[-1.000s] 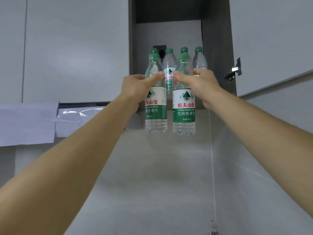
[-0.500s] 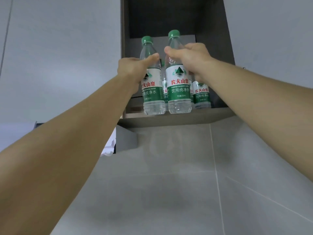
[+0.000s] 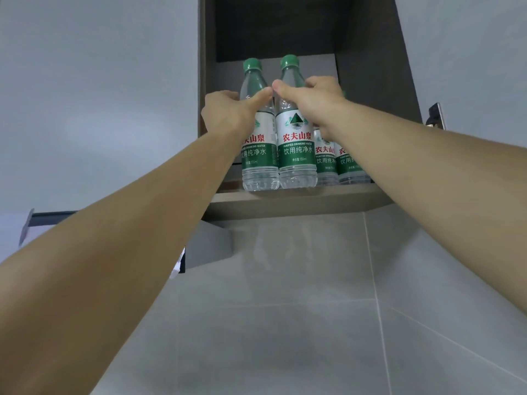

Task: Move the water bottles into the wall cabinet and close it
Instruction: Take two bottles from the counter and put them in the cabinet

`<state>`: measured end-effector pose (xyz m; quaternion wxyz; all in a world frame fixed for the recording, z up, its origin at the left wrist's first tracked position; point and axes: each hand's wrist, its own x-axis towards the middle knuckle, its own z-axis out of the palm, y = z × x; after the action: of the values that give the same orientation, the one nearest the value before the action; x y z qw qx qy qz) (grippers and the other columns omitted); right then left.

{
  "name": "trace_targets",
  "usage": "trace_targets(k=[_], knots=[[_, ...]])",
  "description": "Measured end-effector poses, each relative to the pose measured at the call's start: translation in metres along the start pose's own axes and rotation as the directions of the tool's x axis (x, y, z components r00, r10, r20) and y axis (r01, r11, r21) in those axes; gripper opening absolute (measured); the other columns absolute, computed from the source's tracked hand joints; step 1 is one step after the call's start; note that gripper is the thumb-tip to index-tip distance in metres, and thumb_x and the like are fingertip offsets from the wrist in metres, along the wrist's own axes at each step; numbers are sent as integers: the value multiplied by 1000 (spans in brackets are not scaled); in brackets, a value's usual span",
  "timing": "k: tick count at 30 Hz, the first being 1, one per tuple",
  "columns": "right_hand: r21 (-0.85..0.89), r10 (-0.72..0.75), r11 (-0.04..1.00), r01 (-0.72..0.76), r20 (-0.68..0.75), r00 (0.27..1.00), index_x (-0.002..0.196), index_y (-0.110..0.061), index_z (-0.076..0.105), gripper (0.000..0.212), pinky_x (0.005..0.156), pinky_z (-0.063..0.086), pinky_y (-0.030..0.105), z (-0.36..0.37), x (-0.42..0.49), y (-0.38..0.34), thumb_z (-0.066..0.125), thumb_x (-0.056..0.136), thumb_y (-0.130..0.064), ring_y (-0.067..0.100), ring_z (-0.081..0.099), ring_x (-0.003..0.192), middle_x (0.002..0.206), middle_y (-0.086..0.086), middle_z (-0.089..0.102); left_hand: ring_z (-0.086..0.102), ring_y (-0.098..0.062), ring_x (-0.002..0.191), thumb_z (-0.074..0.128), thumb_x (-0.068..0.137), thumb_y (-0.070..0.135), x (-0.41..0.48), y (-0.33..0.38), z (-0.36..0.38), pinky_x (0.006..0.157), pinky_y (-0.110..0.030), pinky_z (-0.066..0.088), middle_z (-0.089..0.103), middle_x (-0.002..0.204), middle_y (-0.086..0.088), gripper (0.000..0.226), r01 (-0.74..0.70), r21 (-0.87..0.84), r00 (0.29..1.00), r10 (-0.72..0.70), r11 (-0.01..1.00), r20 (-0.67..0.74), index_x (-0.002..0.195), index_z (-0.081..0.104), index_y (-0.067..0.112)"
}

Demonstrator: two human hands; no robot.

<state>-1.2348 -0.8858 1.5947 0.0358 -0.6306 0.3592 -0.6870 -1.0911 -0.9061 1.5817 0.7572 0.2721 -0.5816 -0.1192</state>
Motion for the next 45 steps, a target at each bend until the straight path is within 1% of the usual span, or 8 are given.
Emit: trace_targets(k=[5,10,17,23,27,36,41,45], knots=[[-59,-36,997,39,53,998,126,-22,66,60,94,59,39,-1,3,12,78,82,-61,21,73,102,115,-1,74,74,-16,83,82,79,49,-5,-8,6,83,-39,62,67,85,6,44,-46,28,999,46,999,-9,106,62,20],[-163,-37,985,63,162,986,154,-27,44,126,113,47,46,-3,0,36,78,45,-80,22,58,134,149,-3,59,74,-21,100,72,62,74,-9,-22,6,88,-44,61,73,119,-3,96,-108,85,994,105,991,43,139,57,18],[-241,-33,967,81,196,980,122,-20,67,51,89,50,28,-15,-28,47,85,82,-46,15,67,103,105,-7,70,63,-20,119,70,83,54,-27,-32,-5,101,-42,54,60,139,-1,98,-135,228,983,100,964,157,161,20,20],[-253,2,966,50,200,980,128,-18,68,53,66,43,16,-18,-37,44,85,83,-41,11,64,92,110,-4,71,68,-16,104,75,89,36,-39,-52,-8,88,-32,58,68,122,2,71,-115,279,977,58,953,203,148,42,18],[-288,5,957,31,123,992,128,-15,63,66,80,52,32,-10,-36,49,87,77,-49,20,69,102,115,1,72,67,-13,96,80,85,33,-44,-56,-9,71,-19,48,69,116,3,58,-154,312,978,99,938,185,135,53,21],[-291,-12,956,27,53,999,135,-13,49,72,78,44,31,-3,-47,62,85,81,-45,21,65,106,124,3,67,63,-33,107,56,86,47,-47,-63,-10,88,-49,58,61,123,-10,75,-194,452,948,48,871,314,149,25,22],[-307,-4,952,21,54,999,138,-13,49,76,83,48,32,-1,-50,63,88,79,-42,22,67,110,128,4,68,66,-20,95,64,90,24,-43,-67,-17,61,-21,47,64,118,-5,47,-194,419,946,56,887,321,133,45,21],[-328,-15,945,20,17,1000,139,-12,49,81,86,47,31,6,-49,66,90,76,-44,23,65,114,131,4,66,67,-18,98,73,89,28,-43,-75,-16,69,-21,50,66,119,-2,51,-232,395,948,116,889,296,134,49,23]])
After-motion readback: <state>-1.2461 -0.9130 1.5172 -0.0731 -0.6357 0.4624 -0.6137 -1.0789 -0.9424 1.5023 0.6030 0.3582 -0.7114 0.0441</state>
